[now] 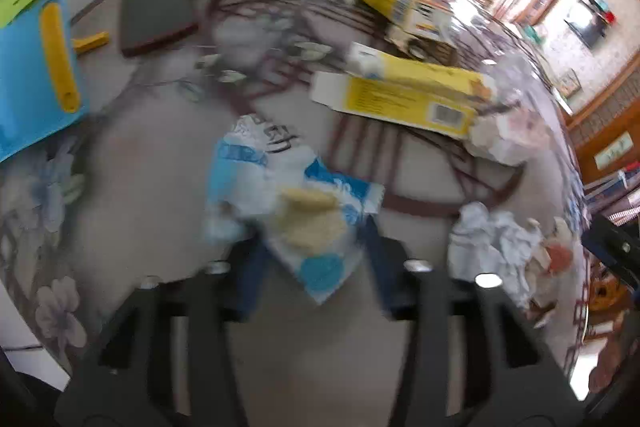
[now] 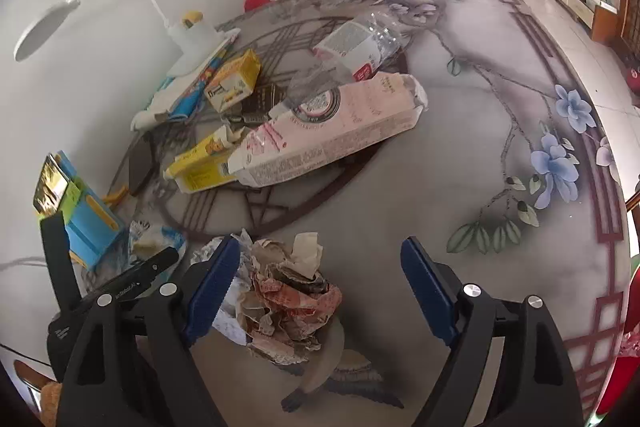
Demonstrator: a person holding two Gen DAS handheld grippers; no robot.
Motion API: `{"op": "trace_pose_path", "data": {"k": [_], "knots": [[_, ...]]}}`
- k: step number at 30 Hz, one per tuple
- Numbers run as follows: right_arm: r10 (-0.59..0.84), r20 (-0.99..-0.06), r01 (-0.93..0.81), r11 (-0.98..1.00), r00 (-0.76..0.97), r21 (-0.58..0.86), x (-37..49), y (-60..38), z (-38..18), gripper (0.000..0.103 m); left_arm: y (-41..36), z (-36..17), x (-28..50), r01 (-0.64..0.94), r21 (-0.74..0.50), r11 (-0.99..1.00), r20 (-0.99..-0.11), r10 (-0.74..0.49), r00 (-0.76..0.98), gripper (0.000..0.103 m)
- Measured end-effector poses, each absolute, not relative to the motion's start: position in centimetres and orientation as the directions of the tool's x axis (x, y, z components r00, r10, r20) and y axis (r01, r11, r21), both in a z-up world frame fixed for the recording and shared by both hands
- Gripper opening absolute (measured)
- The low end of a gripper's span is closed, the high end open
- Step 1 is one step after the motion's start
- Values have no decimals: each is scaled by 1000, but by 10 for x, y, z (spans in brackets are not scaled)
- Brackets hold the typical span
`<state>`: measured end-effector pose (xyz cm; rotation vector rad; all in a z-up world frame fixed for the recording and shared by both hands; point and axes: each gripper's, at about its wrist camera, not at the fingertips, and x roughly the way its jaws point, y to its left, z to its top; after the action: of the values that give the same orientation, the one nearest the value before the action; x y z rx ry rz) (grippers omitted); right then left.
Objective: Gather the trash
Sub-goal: 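Move both grippers back over the trash on the table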
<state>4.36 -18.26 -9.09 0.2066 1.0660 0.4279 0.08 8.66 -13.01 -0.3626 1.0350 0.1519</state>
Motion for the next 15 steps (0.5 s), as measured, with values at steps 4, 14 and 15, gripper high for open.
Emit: {"op": "trace_pose_path", "data": {"k": [4, 14, 15], "knots": [[448, -803, -244, 893, 392, 379, 42, -180, -95, 79, 74, -127, 0, -236, -220, 946, -850, -67, 523, 38], [416, -850, -297, 897, 323, 326, 37, -160, -112, 73, 68, -129, 2, -237, -209, 949, -849, -56, 526, 41], [412, -857, -304, 897, 309, 321, 36, -158, -115, 69, 69, -129, 2, -238, -214, 948, -848, -59, 527, 41]]}}
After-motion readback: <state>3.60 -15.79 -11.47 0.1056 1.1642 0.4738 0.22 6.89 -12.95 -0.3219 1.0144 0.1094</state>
